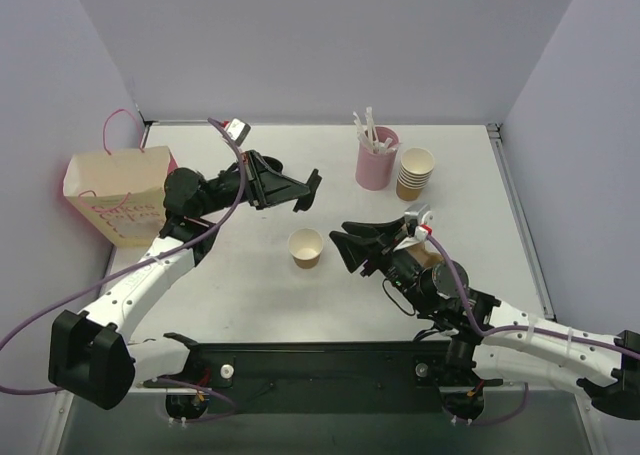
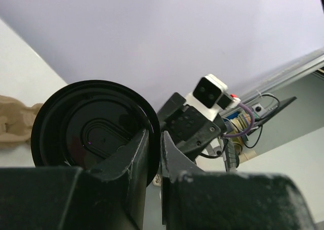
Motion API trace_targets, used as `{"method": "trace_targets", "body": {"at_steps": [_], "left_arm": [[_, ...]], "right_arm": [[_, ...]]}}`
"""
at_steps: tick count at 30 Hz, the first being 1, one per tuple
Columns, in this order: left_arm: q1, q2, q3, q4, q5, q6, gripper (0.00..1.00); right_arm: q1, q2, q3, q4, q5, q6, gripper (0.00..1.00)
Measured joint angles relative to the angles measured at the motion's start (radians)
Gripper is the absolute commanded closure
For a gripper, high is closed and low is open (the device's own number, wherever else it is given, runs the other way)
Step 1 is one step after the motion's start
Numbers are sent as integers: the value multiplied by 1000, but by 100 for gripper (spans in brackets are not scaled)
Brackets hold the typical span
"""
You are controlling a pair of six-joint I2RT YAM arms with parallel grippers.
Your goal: Pack the takeout coffee
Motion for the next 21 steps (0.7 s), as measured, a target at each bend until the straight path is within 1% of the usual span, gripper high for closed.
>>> {"method": "trace_targets", "body": {"at_steps": [3, 6, 9, 11, 14, 17, 21], "left_arm": [[0, -10, -21, 84, 4, -66, 82], [-2, -21, -32, 100, 8, -96, 82], [-2, -35, -31, 50, 14, -85, 81], [-3, -52, -30, -22, 14, -44, 79], [-5, -84, -29, -132, 6, 28, 78], [-6, -113, -40, -138, -5, 58, 76], [-19, -134, -108, -10, -29, 26, 76]], "right_arm": [[-1, 9, 0, 17, 47, -19, 58], [-2, 19, 8, 10, 42, -60, 55], [-2, 34, 55, -46, 6, -156, 52], [-2, 35, 89, -93, 0, -235, 52], [-2, 27, 103, -122, -14, -302, 52], [-2, 24, 102, -124, -41, -305, 52], [-2, 45, 78, -19, -80, -238, 53]]}}
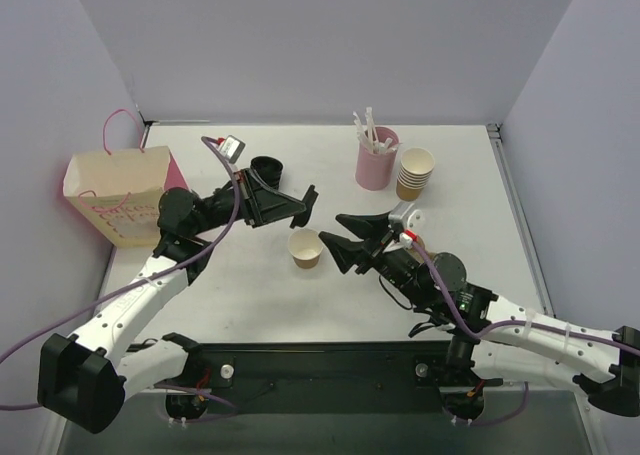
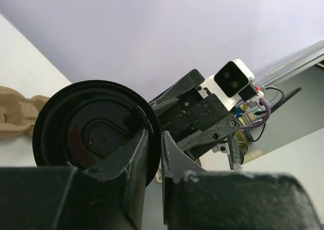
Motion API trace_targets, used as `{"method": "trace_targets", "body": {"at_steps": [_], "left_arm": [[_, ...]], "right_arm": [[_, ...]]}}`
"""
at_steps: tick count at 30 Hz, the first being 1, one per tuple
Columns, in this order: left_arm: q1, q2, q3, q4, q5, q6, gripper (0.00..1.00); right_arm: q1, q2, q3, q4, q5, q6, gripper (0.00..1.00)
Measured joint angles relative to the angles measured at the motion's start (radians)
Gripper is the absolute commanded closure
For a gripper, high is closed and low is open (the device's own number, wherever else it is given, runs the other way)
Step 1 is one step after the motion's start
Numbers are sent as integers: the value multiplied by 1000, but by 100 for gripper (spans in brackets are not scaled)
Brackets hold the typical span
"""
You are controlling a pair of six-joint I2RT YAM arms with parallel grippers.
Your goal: Pack the takeout coffee
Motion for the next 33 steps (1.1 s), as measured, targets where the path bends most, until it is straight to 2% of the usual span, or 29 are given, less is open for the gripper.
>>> {"method": "trace_targets", "body": {"at_steps": [7, 11, 15, 19, 25, 30, 33], "left_arm": [[-49, 29, -76, 176, -26, -62, 75], [-60, 29, -90, 283, -26, -53, 72], [-60, 12, -116, 357, -33, -13, 72], [-63, 13, -117, 393, -36, -2, 72], [-70, 12, -126, 430, -42, -10, 72], [-76, 11, -141, 435, -48, -16, 71], [-88, 11, -142, 436, -55, -17, 72]], "right_arm": [[0, 122, -15, 157, -37, 105, 60], [0, 119, -69, 242, 26, 258, 60], [0, 106, -117, 357, 44, 384, 55], [0, 121, -121, 432, 6, 381, 53], [0, 145, -121, 450, -42, 327, 55], [0, 174, -94, 440, -58, 290, 64], [0, 187, -85, 443, -61, 267, 83]]}}
